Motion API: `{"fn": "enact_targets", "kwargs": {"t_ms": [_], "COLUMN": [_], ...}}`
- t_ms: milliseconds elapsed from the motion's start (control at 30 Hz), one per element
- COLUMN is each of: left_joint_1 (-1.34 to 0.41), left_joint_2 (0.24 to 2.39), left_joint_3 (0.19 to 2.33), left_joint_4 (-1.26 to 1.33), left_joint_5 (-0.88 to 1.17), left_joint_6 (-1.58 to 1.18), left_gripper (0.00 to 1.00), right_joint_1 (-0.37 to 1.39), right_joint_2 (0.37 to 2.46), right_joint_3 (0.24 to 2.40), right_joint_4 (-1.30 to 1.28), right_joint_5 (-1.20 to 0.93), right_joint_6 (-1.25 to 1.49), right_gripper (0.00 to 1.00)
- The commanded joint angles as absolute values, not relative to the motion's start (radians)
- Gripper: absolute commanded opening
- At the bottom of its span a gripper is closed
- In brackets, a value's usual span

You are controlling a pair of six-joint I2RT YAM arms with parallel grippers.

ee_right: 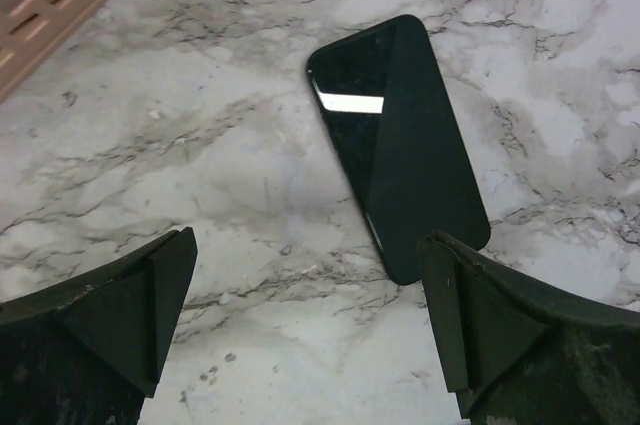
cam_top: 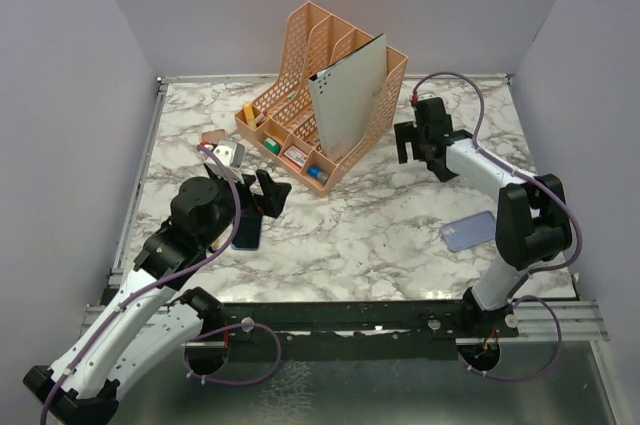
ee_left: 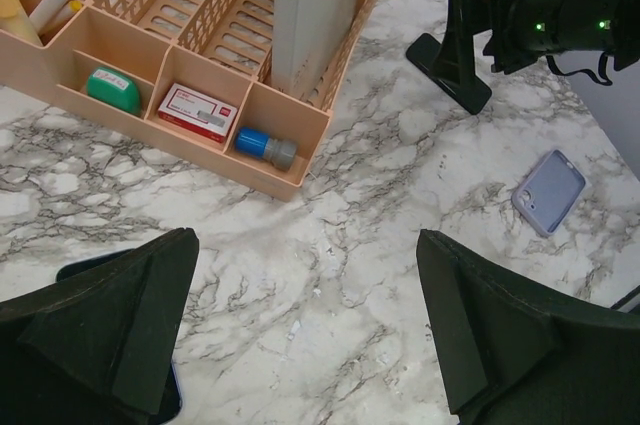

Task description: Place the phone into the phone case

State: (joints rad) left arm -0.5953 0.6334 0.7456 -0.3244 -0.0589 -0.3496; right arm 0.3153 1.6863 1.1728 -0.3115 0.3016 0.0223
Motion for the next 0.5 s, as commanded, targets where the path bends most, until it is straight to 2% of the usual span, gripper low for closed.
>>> {"fn": "enact_targets", "kwargs": {"t_ms": [0,300,467], "left_joint_1": [-0.595,-0.595,-0.595], "left_joint_2": [0.621,0.618,0.623], "left_joint_3": [0.739,0.738,0.738], "left_joint_4": [-0.328,-0.327,-0.325], "left_joint_5": [-0.055,-0.055,-0.054], "left_joint_6": [-0.341,-0.341,-0.339], "left_gripper": [0.99,0.99,0.99], "right_joint_1": [0.257,0.16,0.105], "right_joint_2": [1.739,1.746,1.723], "right_joint_3": [1.237,1.254,1.224], "right_joint_4": [-0.34,-0.513,-0.584], "right_joint_5": [0.248,0.322,0.398], "right_joint_6": [-0.019,0.167,0.438], "right_gripper": [1.0,0.99,0.89]}}
